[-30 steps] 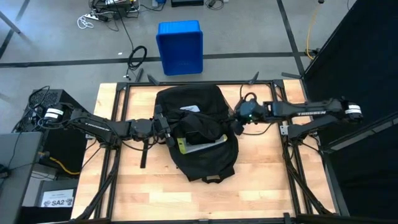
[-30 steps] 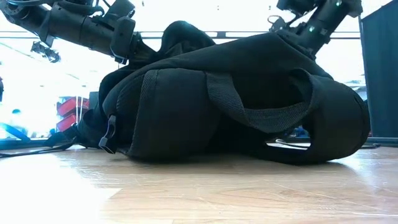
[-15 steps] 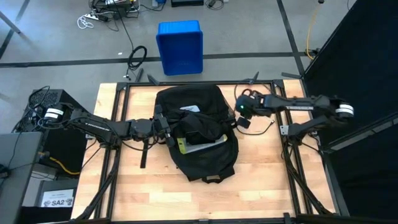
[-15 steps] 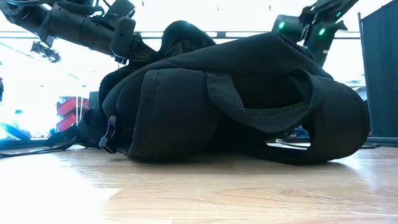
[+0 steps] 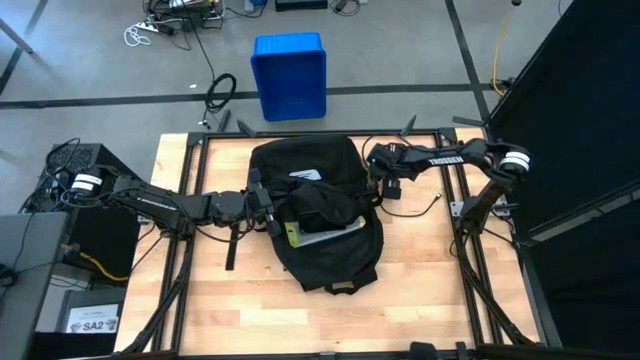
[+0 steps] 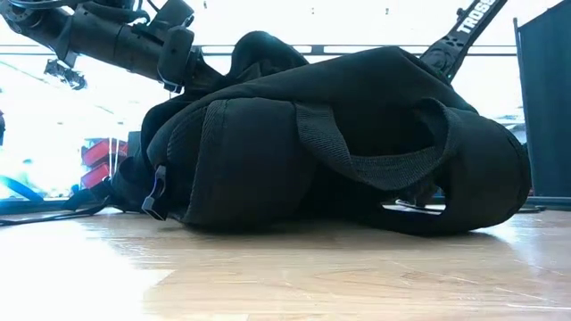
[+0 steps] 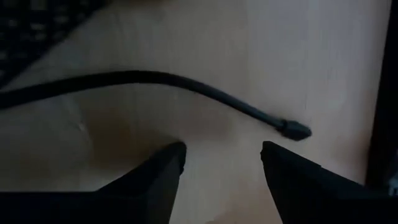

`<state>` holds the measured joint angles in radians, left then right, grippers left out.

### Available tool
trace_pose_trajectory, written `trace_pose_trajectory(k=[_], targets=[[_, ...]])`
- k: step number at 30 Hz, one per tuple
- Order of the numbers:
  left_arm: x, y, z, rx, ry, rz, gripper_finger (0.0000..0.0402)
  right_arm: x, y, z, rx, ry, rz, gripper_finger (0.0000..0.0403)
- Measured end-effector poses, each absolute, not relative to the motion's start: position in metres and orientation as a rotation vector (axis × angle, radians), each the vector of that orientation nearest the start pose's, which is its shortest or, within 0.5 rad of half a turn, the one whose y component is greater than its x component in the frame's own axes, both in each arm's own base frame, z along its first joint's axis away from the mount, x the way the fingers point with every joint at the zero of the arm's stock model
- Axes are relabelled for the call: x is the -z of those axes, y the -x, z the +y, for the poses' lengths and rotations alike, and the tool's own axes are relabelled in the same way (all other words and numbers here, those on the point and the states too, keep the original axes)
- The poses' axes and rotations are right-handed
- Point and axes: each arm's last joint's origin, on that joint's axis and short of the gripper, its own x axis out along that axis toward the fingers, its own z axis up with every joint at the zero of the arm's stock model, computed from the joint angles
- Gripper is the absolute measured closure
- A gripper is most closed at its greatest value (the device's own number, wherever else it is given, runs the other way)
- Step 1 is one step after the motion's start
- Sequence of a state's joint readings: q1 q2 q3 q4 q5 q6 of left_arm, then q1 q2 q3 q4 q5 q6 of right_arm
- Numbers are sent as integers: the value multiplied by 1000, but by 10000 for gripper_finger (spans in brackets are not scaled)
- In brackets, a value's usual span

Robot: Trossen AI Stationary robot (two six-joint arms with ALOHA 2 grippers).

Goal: Unpack backpack
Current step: Put the black USB cable from the backpack

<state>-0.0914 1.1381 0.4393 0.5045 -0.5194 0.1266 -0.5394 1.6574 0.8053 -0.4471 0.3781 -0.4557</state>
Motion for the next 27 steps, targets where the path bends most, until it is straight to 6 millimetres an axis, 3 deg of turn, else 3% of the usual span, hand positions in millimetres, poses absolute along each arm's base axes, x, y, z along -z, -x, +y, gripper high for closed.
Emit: trace_pose_trajectory(k=[7,11,20,27], targets=[[-213,-227,-6,-414,-184,215,402,-134,-239,-162,511,361,1378,232],[-213,-227,-6,-414,-186,222,402,-134,-235,-162,538,375,1426,237],[-212,-227,-6,-413,-189,231,402,-135,-235,-158,525,512,1512,213],[-212,-227,-6,-413,-189,232,402,-132,-232,-171,417,396,1420,207]])
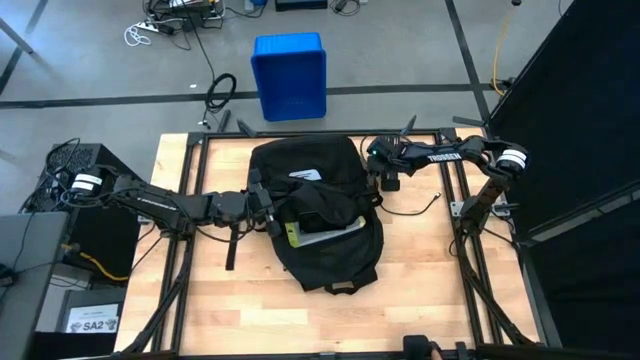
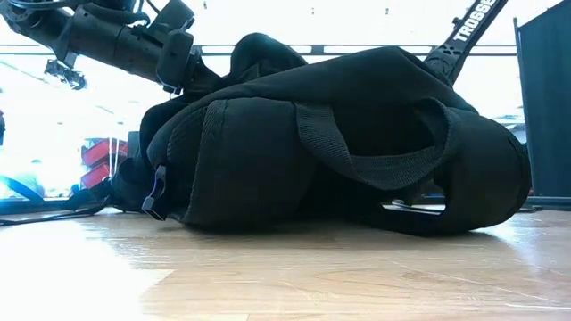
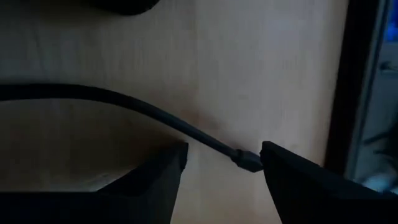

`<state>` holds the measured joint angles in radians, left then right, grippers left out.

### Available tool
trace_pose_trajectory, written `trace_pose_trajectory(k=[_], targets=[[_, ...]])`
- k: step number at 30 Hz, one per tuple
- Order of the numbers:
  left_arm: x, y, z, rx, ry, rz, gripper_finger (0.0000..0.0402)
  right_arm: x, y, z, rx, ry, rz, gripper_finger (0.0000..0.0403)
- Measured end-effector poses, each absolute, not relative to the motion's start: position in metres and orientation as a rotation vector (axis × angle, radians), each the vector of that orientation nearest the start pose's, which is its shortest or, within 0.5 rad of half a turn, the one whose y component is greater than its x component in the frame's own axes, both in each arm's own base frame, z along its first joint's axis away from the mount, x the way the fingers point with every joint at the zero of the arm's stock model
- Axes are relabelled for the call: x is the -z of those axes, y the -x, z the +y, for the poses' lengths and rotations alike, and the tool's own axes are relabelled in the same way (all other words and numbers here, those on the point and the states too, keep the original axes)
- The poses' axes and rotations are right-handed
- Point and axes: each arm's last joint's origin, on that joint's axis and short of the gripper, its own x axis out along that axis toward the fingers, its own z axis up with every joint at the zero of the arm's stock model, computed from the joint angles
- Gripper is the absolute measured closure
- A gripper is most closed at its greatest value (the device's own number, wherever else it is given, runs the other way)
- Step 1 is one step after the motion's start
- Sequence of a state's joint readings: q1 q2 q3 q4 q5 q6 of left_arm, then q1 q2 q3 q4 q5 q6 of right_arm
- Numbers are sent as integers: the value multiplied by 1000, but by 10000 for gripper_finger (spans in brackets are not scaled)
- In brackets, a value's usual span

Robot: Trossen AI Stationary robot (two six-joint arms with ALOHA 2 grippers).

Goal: Unpack backpack
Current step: Put the black USB cable from the backpack

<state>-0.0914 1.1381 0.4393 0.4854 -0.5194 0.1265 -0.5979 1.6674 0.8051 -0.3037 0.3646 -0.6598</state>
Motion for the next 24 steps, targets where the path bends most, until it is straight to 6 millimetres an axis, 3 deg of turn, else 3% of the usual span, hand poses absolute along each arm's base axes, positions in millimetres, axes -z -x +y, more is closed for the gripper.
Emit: trace_pose_trajectory(k=[6,13,19,24], targets=[[-212,-227,-6,-413,-188,231,402,-124,-227,-186,390,274,1344,255],[-212,-227,-6,-414,-188,231,402,-126,-238,-193,487,170,1157,391],[-212,-227,-6,-414,-188,231,402,-133,-236,-193,718,166,1179,402],[-212,-227,-6,-413,-188,232,402,-166,-236,-183,886,261,1110,402]])
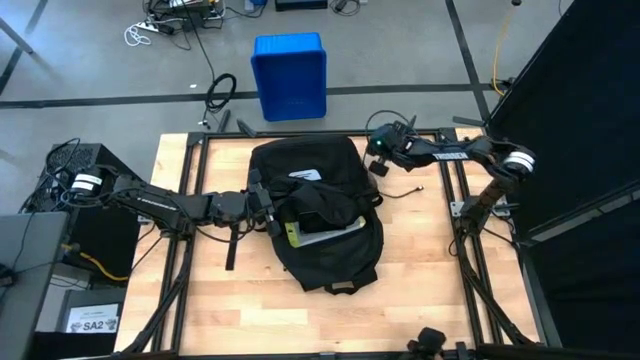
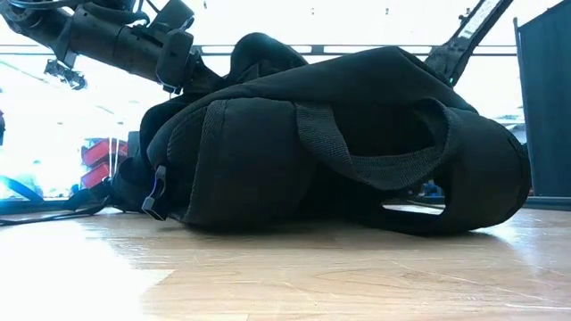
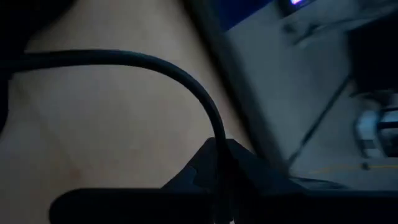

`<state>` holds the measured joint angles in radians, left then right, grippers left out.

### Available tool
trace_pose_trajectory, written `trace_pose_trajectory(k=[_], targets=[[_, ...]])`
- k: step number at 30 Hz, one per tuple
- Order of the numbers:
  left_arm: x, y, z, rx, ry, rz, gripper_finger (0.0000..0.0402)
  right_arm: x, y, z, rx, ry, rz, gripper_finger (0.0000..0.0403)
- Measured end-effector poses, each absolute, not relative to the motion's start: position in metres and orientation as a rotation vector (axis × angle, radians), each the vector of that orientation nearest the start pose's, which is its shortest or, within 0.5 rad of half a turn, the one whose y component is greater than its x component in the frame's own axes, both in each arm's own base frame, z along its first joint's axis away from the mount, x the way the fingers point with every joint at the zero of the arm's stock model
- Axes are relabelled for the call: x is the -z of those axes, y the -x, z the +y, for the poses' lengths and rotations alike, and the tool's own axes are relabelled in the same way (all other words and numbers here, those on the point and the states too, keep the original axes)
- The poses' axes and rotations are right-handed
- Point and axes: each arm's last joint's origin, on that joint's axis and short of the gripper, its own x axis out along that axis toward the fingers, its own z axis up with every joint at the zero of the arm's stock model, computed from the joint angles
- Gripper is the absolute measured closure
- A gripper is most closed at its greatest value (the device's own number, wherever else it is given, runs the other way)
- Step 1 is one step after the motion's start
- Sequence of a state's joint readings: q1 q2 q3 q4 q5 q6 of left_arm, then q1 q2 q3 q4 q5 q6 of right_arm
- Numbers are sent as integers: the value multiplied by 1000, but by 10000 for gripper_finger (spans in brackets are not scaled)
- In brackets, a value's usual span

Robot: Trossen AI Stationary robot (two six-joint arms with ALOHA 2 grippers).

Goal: Unpack backpack
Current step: Put the black USB cable from the backpack

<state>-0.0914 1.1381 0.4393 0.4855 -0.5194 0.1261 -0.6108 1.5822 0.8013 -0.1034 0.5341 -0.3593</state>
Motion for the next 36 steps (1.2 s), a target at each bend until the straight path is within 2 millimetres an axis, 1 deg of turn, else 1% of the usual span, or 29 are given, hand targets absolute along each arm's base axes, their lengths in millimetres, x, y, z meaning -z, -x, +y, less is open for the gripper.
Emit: trace_pose_trajectory(k=[3,6,9,12,14,16,19,21,23,26,29,32,36], targets=[[-212,-227,-6,-413,-189,234,402,-196,-232,-173,967,310,1019,403],[-211,-227,-6,-413,-190,237,402,-231,-226,-156,1028,347,890,403],[-211,-227,-6,-413,-190,237,402,-269,-213,-134,1047,359,711,403],[-211,-227,-6,-413,-190,237,402,-307,-196,-109,1045,329,476,403],[-211,-227,-6,-413,-189,235,402,-328,-184,-92,1007,285,315,403],[-212,-227,-6,-413,-188,230,402,-345,-172,-77,928,227,159,403],[-212,-227,-6,-414,-186,225,402,-362,-161,-57,760,129,-26,403],[-212,-227,-6,-414,-185,225,402,-368,-159,-46,624,83,-99,403],[-213,-227,-6,-414,-185,223,402,-369,-163,-36,503,41,-135,403],[-213,-227,-6,-414,-182,221,402,-367,-177,-21,346,15,-139,403],[-213,-227,-6,-415,-178,220,402,-361,-197,-2,194,9,-134,403],[-213,-227,-6,-414,-178,220,402,-348,-220,18,71,6,-91,403],[-213,-227,-6,-415,-178,219,402,-320,-251,38,-17,0,15,403]])
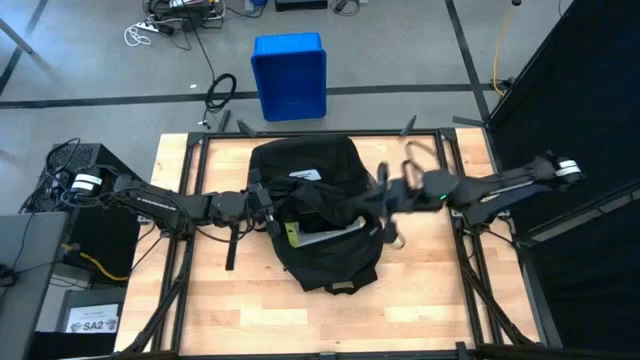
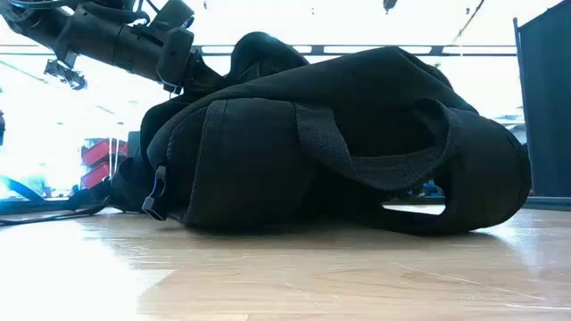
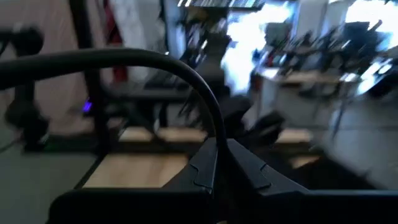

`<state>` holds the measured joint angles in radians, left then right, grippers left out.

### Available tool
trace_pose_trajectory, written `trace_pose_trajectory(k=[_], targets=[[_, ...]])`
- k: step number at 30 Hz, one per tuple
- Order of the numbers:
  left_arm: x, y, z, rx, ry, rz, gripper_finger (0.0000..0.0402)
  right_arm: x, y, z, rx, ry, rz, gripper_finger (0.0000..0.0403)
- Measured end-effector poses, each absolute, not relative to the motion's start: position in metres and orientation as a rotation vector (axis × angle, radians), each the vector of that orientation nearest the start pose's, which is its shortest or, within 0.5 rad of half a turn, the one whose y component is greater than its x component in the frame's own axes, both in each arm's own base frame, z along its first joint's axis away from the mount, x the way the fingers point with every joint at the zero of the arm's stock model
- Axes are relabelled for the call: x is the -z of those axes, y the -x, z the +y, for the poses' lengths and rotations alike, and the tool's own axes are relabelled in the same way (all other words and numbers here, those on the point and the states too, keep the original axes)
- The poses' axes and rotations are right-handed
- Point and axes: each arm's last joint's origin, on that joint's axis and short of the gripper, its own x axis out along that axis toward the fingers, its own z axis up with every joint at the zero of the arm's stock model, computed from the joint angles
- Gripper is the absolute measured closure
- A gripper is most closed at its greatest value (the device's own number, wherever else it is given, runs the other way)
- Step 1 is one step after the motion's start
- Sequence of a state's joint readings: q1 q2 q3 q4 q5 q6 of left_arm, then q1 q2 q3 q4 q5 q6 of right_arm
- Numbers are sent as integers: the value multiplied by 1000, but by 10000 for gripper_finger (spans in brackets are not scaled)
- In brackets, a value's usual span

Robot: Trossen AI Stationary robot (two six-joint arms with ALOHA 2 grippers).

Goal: Unpack backpack
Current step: Put the black USB cable from the backpack

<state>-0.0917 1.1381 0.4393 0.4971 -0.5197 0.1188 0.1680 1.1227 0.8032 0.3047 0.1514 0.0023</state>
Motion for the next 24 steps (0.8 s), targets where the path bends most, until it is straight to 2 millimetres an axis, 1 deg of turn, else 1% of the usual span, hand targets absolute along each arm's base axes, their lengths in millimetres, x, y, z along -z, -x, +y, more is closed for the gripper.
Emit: trace_pose_trajectory(k=[4,6,8,10,15,19,21,24], targets=[[-214,-227,-6,-416,-175,206,402,-293,-278,46,-87,-42,84,403],[-215,-227,-6,-416,-172,197,402,-286,-289,48,-120,-72,55,403],[-216,-227,-6,-417,-168,185,402,-285,-299,48,-126,-85,-4,403],[-217,-228,-6,-417,-167,181,402,-294,-308,45,-114,-68,-69,403],[-219,-228,-7,-417,-158,154,402,-335,-325,37,-73,76,-200,403],[-230,-232,-11,-407,-130,114,402,-360,-329,32,-101,143,-236,403],[-240,-235,-12,-402,-142,88,402,-364,-329,31,-119,158,-227,403],[-260,-241,-13,-403,-184,48,402,-360,-330,32,-164,180,-191,403]])
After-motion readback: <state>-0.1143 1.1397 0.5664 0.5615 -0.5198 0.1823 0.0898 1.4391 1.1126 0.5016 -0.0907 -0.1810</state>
